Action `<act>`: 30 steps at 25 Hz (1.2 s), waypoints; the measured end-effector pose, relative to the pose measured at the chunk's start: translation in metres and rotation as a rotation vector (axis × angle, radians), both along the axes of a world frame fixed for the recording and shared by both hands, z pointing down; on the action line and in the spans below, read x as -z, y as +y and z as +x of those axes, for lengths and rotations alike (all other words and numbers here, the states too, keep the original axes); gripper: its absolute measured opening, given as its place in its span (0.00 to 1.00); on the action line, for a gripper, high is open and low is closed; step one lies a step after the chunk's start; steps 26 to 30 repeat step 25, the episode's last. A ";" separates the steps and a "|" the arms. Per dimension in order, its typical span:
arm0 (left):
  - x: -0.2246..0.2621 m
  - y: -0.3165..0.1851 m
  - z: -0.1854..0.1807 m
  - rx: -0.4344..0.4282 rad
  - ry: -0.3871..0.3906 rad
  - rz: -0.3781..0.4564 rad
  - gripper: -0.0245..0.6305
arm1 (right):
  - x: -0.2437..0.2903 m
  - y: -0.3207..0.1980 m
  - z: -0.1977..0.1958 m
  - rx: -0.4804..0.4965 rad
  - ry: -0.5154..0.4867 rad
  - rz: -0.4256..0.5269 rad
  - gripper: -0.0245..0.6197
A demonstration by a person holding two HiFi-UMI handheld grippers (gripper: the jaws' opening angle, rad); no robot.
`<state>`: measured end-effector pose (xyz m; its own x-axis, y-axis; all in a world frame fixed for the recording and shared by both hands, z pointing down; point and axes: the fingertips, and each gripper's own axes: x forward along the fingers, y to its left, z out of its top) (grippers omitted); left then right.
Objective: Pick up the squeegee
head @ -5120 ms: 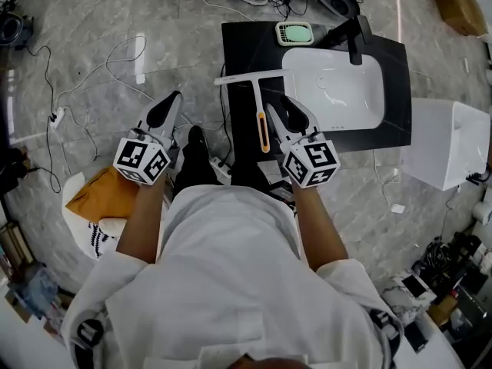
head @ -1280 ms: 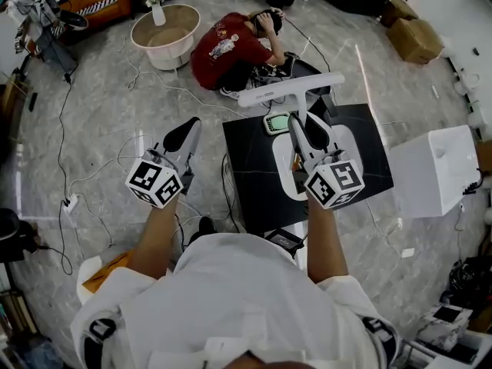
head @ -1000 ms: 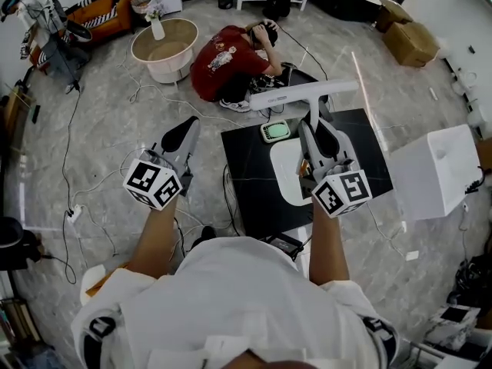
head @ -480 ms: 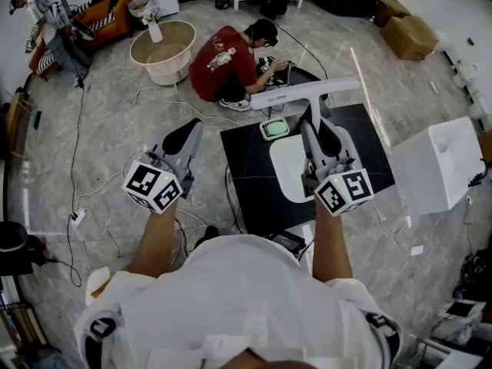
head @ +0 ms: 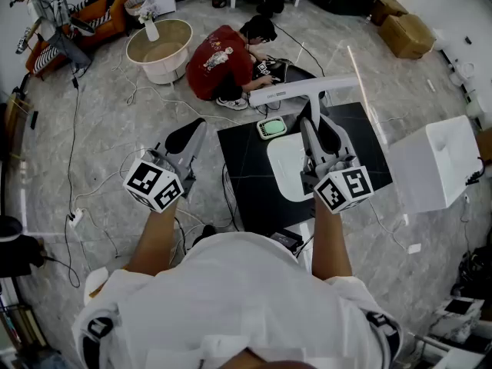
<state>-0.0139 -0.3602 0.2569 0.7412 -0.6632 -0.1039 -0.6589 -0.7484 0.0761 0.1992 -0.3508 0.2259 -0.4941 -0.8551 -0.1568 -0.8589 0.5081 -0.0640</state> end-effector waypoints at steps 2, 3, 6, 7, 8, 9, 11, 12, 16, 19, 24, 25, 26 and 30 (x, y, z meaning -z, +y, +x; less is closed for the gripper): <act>0.001 -0.001 0.000 -0.003 -0.001 0.001 0.06 | 0.000 -0.001 0.000 0.002 -0.003 0.000 0.17; 0.001 -0.001 0.001 -0.005 -0.001 0.001 0.06 | 0.001 -0.002 0.000 0.005 -0.003 0.000 0.17; 0.003 0.001 0.002 -0.007 0.000 0.001 0.06 | 0.003 -0.001 0.000 0.004 -0.007 0.001 0.16; 0.004 0.001 0.002 -0.007 0.000 0.001 0.06 | 0.003 0.000 0.001 0.003 -0.008 0.001 0.17; 0.004 0.002 0.002 -0.007 0.001 0.001 0.06 | 0.003 0.000 0.000 0.005 -0.008 0.002 0.17; 0.003 0.002 0.001 -0.007 0.001 0.001 0.06 | 0.003 0.000 0.000 0.008 -0.008 0.003 0.17; 0.002 0.002 0.001 -0.010 0.003 -0.001 0.06 | 0.003 0.000 -0.001 0.013 -0.008 0.002 0.17; 0.002 0.002 0.001 -0.012 0.006 -0.003 0.06 | 0.003 0.000 -0.001 0.016 -0.009 0.001 0.17; 0.002 0.005 0.000 -0.023 0.015 -0.008 0.06 | 0.005 0.002 -0.004 0.032 -0.017 -0.003 0.17; -0.005 0.009 0.001 -0.029 0.022 -0.012 0.06 | -0.001 0.006 -0.008 0.045 -0.021 -0.005 0.17; -0.011 0.011 0.001 -0.045 0.028 -0.014 0.06 | -0.008 0.007 -0.016 0.061 -0.023 -0.016 0.17; -0.012 0.011 0.002 -0.049 0.028 -0.014 0.06 | -0.009 0.007 -0.017 0.062 -0.026 -0.019 0.17; -0.012 0.011 0.002 -0.049 0.028 -0.014 0.06 | -0.009 0.007 -0.017 0.062 -0.026 -0.019 0.17; -0.012 0.011 0.002 -0.049 0.028 -0.014 0.06 | -0.009 0.007 -0.017 0.062 -0.026 -0.019 0.17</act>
